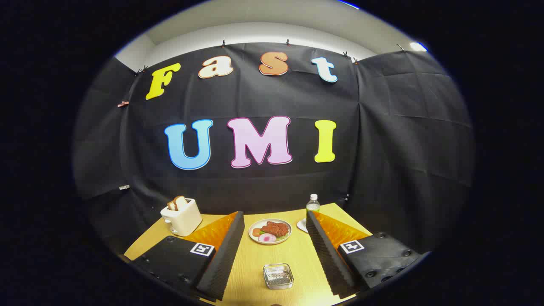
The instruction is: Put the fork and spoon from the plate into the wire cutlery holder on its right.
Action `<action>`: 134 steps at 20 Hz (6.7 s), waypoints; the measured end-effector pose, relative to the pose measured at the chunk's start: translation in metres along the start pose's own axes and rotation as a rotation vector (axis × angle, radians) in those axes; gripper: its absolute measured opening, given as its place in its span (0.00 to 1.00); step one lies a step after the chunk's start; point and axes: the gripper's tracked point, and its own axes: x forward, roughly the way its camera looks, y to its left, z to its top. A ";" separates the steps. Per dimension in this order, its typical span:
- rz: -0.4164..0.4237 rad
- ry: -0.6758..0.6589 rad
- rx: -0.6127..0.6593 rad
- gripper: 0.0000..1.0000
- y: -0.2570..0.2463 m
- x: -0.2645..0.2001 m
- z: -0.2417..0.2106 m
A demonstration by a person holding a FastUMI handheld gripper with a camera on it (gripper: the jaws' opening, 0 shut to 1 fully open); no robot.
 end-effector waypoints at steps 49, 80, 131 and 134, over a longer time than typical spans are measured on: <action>0.207 0.864 -0.245 0.84 0.211 -0.006 -0.316; 0.343 1.219 -0.049 0.06 0.205 -0.011 -0.346; 0.440 0.860 -0.010 0.99 0.152 0.026 -0.178; 0.476 0.880 -0.022 0.99 0.190 0.016 -0.201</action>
